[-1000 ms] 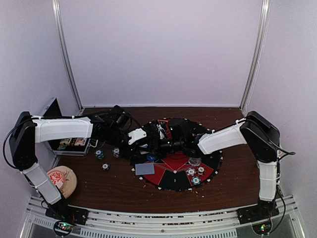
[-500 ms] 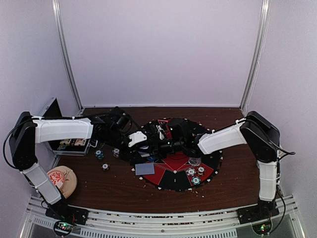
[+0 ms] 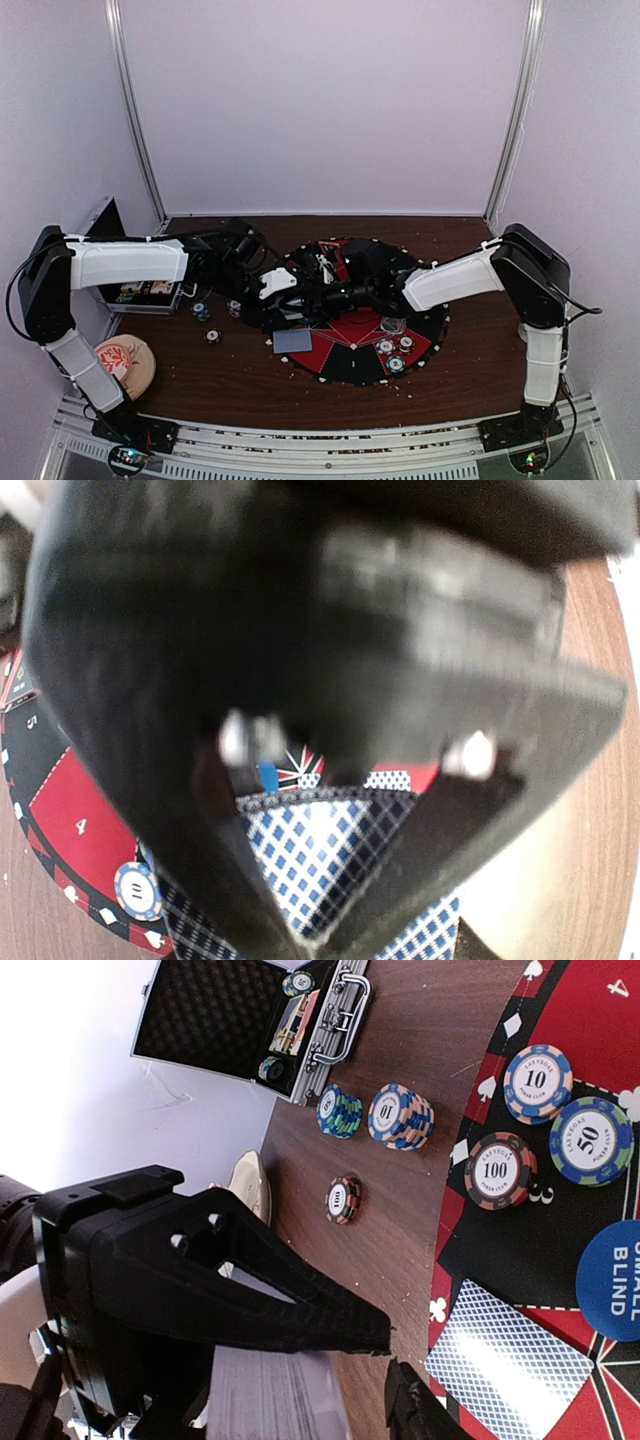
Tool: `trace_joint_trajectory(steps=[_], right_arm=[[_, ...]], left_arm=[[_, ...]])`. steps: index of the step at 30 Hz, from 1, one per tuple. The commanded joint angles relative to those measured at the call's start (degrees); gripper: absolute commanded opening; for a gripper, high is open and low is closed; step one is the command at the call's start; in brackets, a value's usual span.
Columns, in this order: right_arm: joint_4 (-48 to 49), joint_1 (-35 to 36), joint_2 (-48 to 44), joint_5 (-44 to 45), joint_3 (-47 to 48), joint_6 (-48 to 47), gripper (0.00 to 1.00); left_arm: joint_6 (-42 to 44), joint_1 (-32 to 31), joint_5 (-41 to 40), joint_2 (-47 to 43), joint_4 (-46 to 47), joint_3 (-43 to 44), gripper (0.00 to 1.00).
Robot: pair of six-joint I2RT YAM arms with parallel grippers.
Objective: Distribute texas hold em gaming equipment
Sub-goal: Pick up the poker card from the face-down deck piles.
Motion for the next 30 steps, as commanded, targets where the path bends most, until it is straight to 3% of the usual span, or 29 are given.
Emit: trace_joint_trajectory(steps=[1,11,26,30], right_arm=[[-3.4,-1.5,-3.2,3.5,-2.1,-2.1,0.39],[-8.2,-3.0,-5.1,5.7,-3.0,-4.6,0.34],[-7.5,-3.0,-9.5,4.2,-4.2,-4.4,0.2],[-5.9,-2.9,-9.8,3.0,-4.9,-3.7,0.06]], left_arm=[[1.2,-0.3,2.3,-2.6,0.6,-0.9,0.52],[1.4,-0.3,3.0,-2.8,0.2,-1.3,0.52],[1.3,-0.3,2.4,-1.7,0.5,-1.7,0.52],[1.1,-0.3,2.4,-1.6,0.6,-1.5,0.52]])
